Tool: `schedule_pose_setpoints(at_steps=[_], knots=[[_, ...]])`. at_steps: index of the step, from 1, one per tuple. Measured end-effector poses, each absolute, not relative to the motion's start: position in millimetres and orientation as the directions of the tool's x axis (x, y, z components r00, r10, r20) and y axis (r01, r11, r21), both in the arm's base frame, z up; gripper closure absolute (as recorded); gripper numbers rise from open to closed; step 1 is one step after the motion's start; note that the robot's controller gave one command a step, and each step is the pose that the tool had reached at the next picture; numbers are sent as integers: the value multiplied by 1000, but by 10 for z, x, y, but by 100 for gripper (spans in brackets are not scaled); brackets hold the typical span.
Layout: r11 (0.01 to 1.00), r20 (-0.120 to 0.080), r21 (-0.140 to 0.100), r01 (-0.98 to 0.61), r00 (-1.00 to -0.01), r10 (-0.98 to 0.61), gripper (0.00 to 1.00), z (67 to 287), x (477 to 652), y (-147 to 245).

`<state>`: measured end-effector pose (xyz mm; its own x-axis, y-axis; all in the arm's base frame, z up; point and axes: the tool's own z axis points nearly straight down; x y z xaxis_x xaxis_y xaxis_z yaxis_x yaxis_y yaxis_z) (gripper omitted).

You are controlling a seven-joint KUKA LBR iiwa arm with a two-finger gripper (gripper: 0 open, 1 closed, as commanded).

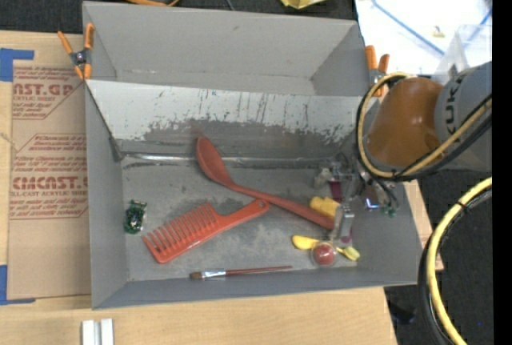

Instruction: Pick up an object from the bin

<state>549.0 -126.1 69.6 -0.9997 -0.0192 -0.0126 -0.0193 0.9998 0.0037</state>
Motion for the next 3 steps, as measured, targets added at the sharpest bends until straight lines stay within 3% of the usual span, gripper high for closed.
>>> schedule_pose_setpoints(at_steps=[1,2,3], knots=[[996,-9,0,-92,-996,-92,100,692,5485,-1236],[994,-7,-1,-112,-994,-112,100,692,5483,-1229],[994,0,2,-109,-994,-109,100,1066,5462,-1216]])
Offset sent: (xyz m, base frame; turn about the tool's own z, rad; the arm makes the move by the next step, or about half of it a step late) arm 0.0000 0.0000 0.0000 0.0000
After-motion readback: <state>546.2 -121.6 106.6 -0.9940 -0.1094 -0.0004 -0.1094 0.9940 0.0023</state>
